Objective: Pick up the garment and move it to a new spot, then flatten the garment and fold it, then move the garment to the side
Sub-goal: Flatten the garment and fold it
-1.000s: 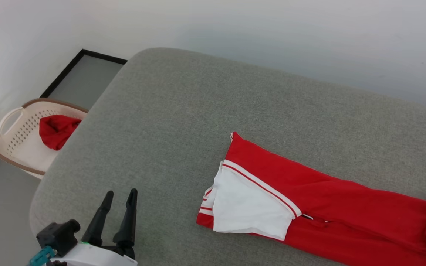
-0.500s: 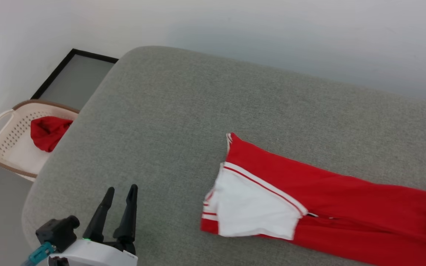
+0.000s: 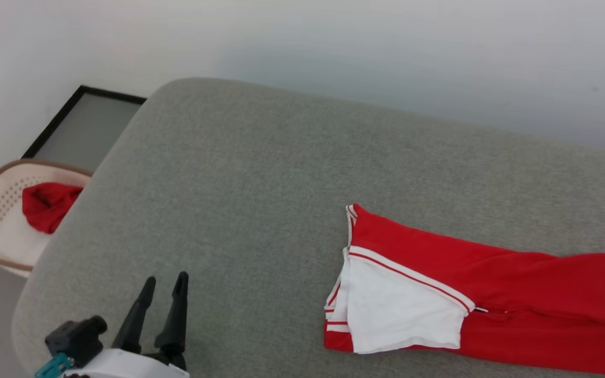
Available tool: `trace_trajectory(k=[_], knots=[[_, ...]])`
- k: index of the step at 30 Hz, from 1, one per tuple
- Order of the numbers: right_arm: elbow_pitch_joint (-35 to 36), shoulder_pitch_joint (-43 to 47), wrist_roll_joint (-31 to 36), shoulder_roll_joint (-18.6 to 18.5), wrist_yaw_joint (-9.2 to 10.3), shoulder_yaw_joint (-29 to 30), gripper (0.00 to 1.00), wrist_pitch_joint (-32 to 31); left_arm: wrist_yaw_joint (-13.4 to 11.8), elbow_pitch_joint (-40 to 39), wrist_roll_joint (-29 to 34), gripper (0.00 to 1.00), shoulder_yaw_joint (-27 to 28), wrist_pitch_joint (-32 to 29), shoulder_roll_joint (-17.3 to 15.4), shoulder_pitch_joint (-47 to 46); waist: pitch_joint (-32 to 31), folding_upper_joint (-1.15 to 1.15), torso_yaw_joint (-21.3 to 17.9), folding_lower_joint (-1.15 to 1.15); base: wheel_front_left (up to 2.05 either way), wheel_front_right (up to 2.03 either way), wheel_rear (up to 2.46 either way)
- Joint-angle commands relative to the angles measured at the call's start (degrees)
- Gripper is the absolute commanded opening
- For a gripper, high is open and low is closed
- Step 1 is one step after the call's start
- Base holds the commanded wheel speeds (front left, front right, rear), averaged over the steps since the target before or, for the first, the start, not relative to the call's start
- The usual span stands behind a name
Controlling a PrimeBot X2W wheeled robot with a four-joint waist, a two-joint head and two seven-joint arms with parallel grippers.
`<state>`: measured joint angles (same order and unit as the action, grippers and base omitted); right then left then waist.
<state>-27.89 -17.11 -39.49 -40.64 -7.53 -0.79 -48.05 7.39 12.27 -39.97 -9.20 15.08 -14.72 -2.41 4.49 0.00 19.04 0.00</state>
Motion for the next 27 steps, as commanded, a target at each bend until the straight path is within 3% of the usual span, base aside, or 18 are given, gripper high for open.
trace_trajectory(k=[1,9,16,27], knots=[[1.3,0.0,-1.1,0.2,0.08,-0.4,0.00,-0.3,0.2,0.3,-0.5,1.00,0.2,0.0,-0.4,0.6,-1.1,0.00,-1.0,0.00,0.00,0.00,0.00],[15.5,1.4,-9.8,4.3,0.07,-2.3,0.00,-4.7,0.2,0.8,-1.5,1.00,0.1,0.0,-1.2,2.0,-3.7,0.00,-2.4,0.00,0.00,0.00,0.00],[24.6,-1.3,-11.6,9.1,0.07,-8.0,0.00,-6.1,0.2,1.6,-2.1,1.00,-1.3,-0.2,-0.8,1.4,-4.6,0.00,-1.5,0.00,0.00,0.00,0.00],[19.7,-10.2,-6.8,19.3,0.07,-18.4,0.00,-2.6,0.2,3.4,-2.7,1.00,-4.8,-0.2,0.5,-2.3,-3.2,0.00,2.4,0.00,0.00,0.00,0.00]])
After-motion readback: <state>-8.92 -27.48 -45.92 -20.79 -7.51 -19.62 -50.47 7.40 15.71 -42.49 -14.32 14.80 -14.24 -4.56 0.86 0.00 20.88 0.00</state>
